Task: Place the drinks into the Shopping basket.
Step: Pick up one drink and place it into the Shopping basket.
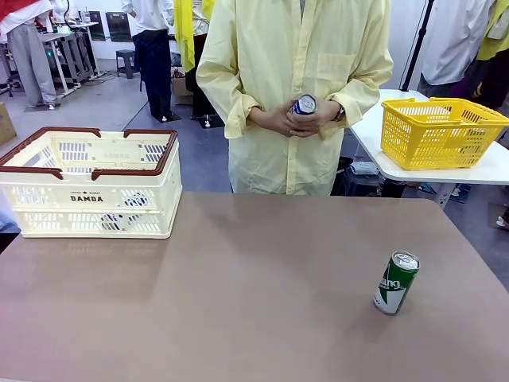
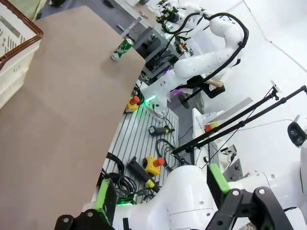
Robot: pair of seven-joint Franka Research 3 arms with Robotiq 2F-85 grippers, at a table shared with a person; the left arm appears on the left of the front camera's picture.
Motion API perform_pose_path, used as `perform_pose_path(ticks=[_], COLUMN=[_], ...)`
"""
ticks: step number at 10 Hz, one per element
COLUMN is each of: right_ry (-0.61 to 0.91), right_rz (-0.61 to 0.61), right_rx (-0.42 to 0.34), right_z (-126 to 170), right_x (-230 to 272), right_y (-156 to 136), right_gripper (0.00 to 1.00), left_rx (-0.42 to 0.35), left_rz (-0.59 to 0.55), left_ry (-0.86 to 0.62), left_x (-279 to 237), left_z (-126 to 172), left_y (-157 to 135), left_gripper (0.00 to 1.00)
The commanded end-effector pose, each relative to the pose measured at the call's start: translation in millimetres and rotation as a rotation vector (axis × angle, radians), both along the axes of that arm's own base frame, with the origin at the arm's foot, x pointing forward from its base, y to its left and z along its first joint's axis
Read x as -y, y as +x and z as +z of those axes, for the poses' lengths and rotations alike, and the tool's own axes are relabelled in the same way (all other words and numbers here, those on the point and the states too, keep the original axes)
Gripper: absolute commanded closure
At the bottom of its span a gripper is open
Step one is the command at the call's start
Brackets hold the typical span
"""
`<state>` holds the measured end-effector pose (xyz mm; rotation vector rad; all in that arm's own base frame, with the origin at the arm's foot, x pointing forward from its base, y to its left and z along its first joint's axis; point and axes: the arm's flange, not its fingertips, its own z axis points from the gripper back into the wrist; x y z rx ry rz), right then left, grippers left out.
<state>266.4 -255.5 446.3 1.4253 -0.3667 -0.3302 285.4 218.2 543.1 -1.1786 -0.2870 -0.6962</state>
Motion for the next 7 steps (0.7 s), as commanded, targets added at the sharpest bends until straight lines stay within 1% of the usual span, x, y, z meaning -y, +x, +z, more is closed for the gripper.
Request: perform_pose_path(ticks=[1, 3, 4, 5, 6, 7], right_ry=[0.01, 0.01, 0.0, -0.098, -0.224, -0.339], right_rz=[-0.001, -0.001, 0.0, 0.064, 0.136, 0.241], right_rx=[0.001, 0.001, 0.0, 0.035, 0.023, 0.015], right_z=[5, 5, 0, 25, 53, 74], right_x=[0, 0, 0, -17, -48, -88], right_y=[-1, -1, 0, 0, 16, 36], right_gripper=[0.0, 0.0, 0.0, 0.0, 0.0, 0.0], left_rx=[-0.002, -0.002, -0.002, -0.002, -0.002, -0.002], left_rz=[0.018, 0.018, 0.018, 0.018, 0.018, 0.018], left_ry=[-0.013, -0.013, -0.013, -0.013, -0.013, -0.013], left_x=[3, 3, 3, 3, 3, 3], left_z=[1, 1, 1, 1, 1, 1], left_y=[0, 0, 0, 0, 0, 0], left_gripper=[0.0, 0.0, 0.0, 0.0, 0.0, 0.0])
